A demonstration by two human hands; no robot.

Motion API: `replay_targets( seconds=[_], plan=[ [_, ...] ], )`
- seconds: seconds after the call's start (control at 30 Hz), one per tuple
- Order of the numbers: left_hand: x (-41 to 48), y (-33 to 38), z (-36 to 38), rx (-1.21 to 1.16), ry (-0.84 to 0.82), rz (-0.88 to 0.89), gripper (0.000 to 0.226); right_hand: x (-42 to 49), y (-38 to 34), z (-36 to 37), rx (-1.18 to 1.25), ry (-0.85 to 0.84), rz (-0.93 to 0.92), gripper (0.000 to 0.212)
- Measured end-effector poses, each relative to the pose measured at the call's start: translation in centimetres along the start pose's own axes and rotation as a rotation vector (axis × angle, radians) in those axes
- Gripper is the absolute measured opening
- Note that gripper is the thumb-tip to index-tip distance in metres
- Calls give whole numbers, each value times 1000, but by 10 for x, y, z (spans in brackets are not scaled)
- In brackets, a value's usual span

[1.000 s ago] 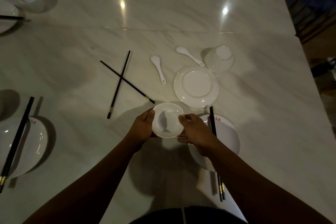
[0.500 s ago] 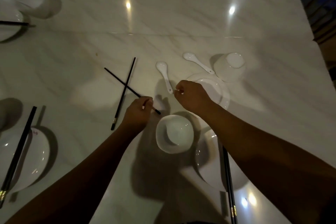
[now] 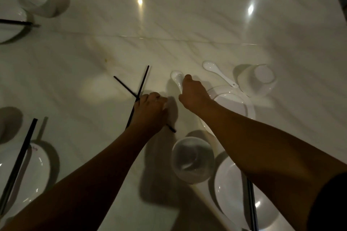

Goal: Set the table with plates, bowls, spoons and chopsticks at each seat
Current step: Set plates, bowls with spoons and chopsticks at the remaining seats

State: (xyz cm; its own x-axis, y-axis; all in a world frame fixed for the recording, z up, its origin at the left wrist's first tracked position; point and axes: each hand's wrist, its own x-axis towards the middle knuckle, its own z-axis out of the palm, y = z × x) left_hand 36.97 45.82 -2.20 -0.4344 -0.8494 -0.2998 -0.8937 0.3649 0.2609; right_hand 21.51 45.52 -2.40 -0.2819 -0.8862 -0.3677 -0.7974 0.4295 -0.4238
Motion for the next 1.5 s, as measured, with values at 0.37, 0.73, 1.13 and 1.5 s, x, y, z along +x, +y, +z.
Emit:
replay_targets(
  seconds=[0.37,0.73,1.13,1.5],
  plan=[
    [-1,7,1,67,-78,-51,48,-42,15,-33,716,-114,235,3],
    [-82,-7,35,-135,120,-10,54,-205,43,-32,715,-272,205,20],
    [-151,-20,69,-126,-27,-42,42,-251,46,20,776,-279,229,14],
    [-176,-13,85,-101,-48,-11,51,-242,46,24,842,-213,324,12]
  ],
)
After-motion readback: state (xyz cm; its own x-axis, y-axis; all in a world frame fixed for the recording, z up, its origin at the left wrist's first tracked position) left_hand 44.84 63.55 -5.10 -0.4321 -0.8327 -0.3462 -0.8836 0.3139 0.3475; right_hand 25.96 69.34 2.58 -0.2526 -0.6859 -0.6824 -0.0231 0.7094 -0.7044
